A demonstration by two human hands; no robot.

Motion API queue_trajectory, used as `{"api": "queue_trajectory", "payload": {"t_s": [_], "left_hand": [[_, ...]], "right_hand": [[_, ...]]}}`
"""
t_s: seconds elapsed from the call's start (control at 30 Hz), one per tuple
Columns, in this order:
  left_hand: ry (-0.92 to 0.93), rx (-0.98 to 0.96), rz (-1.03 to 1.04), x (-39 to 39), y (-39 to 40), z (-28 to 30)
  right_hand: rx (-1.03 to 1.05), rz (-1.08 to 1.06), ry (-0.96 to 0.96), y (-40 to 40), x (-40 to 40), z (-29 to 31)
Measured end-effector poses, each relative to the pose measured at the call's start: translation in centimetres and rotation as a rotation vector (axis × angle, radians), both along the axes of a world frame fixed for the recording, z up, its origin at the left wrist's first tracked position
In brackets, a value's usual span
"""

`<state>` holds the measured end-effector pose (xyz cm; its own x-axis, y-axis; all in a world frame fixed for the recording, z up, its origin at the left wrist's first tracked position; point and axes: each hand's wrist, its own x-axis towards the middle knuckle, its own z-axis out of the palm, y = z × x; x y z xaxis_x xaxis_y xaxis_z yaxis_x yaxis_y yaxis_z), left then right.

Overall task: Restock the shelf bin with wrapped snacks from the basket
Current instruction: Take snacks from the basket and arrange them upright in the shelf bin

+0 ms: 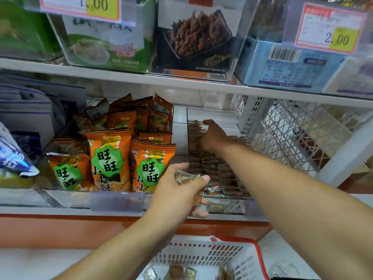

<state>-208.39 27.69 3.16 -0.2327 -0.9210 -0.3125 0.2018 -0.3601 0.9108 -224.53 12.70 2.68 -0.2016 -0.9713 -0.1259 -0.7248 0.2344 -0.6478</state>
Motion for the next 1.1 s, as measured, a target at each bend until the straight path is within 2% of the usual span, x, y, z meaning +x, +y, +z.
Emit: {"api": "queue_trajectory", "payload": {"t_s": [0.07, 0.13, 0.37, 0.5, 0.57, 0.67, 0.73, 0.8, 0.9, 1.03, 1.1], "left_hand": [[0.008, 0.006, -0.008, 0.1, 0.0, 0.1], [0.019, 0.013, -0.013, 0.1, 0.0, 0.1], [0.044, 0.032, -0.015, 0.1, 0.0, 0.4], [0.123, 0.078, -0.001, 0.4, 0.4, 0.9], [0.186, 0.126, 0.053, 0.6, 0.8, 1.4], [0.315, 0.186, 0.103, 1.1, 1.6, 2.0], [0.393, 0.208, 0.087, 1.6, 2.1, 2.3], [0.474, 0.245, 0.054, 2.0, 2.4, 2.6], [0.613, 0.316, 0.04, 2.6, 2.8, 3.0], [0.677, 0.317, 0.008, 2.7, 2.9, 2.3], [0.654, 0.3, -0.007, 2.5, 2.8, 1.8]], "right_hand": [[-0.026, -0.01, -0.008, 0.5, 0.4, -0.4], [-0.057, 0.039, 0.061, 0.9, 1.1, -0.5], [0.002, 0.123, 0.186, 0.7, 1.5, -0.9], [-0.062, 0.002, 0.083, 2.0, 1.2, -0.2], [-0.097, -0.023, 0.099, 3.4, 1.2, 1.0], [-0.333, 0.05, -0.045, 7.2, 1.4, 3.2], [-0.447, 0.195, -0.173, 11.6, 1.9, 4.4], [-0.465, 0.35, -0.164, 16.3, 2.8, 4.8], [-0.465, 0.405, 0.024, 20.7, 4.0, 3.3], [-0.486, 0.335, -0.046, 21.1, 3.6, 1.5], [-0.47, 0.293, -0.18, 20.9, 2.7, 1.0]]}}
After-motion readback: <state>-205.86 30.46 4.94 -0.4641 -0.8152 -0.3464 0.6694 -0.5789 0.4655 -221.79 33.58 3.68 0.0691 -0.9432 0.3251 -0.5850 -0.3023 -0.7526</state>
